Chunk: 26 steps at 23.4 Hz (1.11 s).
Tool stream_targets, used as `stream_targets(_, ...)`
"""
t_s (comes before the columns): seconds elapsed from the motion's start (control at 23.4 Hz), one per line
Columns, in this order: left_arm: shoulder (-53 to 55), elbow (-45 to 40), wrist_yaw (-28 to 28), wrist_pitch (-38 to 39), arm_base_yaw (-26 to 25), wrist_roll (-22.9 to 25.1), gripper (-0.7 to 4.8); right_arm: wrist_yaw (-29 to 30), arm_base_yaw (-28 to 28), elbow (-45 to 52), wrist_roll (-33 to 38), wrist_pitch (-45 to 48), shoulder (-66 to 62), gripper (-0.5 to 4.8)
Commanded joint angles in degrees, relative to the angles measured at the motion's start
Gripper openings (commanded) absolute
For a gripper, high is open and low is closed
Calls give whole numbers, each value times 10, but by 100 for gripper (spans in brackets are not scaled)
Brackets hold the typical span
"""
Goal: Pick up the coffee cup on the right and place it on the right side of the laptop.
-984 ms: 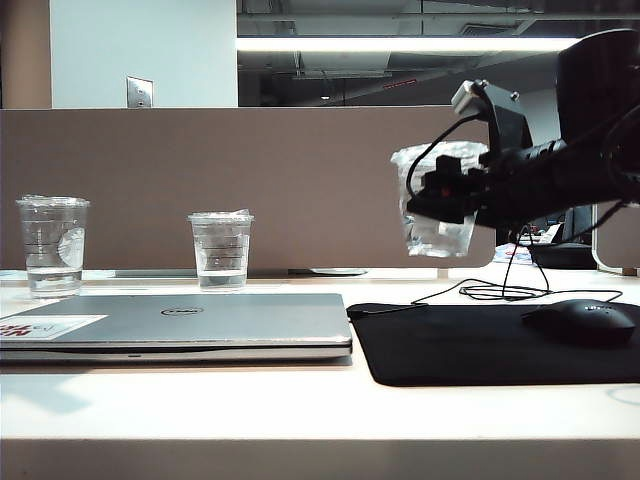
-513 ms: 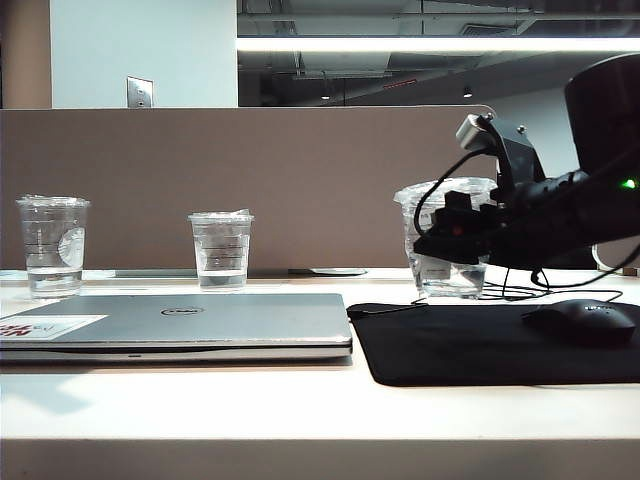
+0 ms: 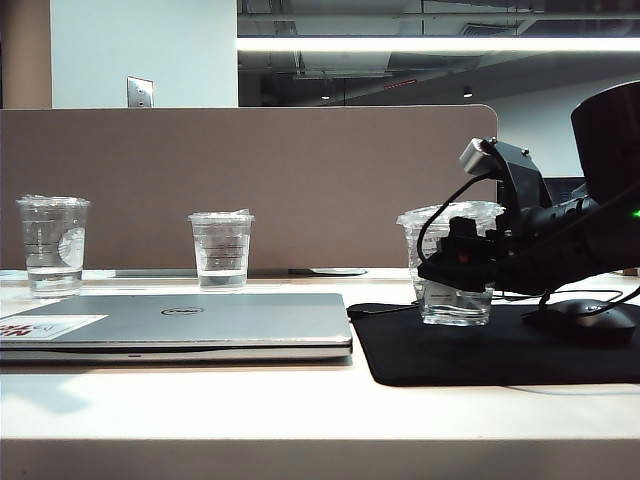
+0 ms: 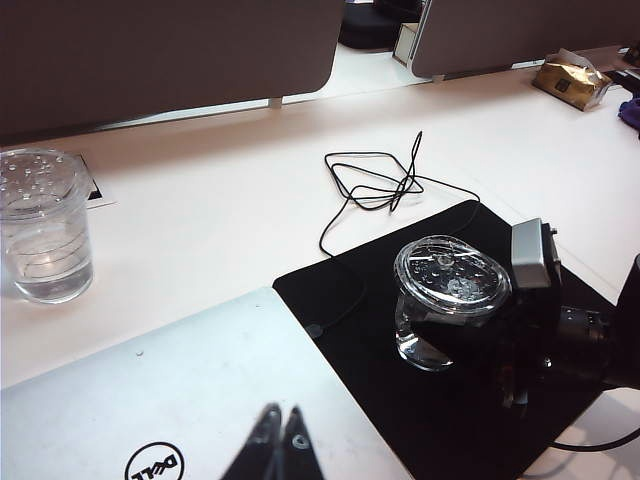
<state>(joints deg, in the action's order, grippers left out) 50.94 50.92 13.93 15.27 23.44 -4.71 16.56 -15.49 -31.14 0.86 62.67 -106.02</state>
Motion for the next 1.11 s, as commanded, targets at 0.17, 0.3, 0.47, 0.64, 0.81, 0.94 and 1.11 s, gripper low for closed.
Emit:
stream_targets(0.17, -1, 4, 3, -7, 0, 2, -5, 1, -1, -2, 4, 26, -3, 242)
stream_targets(0.3, -1, 4, 3, -7, 0, 2, -5, 2, -3, -2, 12, 32, -24, 242)
stream_targets(0.47, -1, 4, 3, -7, 0, 2, -5, 6, -6, -2, 11, 38, -32, 244)
stream_targets(0.64, -1, 4, 3, -7, 0, 2, -5, 17, -7, -2, 11, 37, -32, 476)
stream_targets(0.81, -1, 4, 3, -7, 0, 2, -5, 36, -8, -1, 11, 36, -31, 479)
stream_targets(0.94, -1, 4, 3, -7, 0, 2, -5, 31, -7, 12, 10, 36, -18, 479)
stream_targets(1.11, -1, 4, 3, -7, 0, 2, -5, 25, -7, 35, 6, 36, 5, 479)
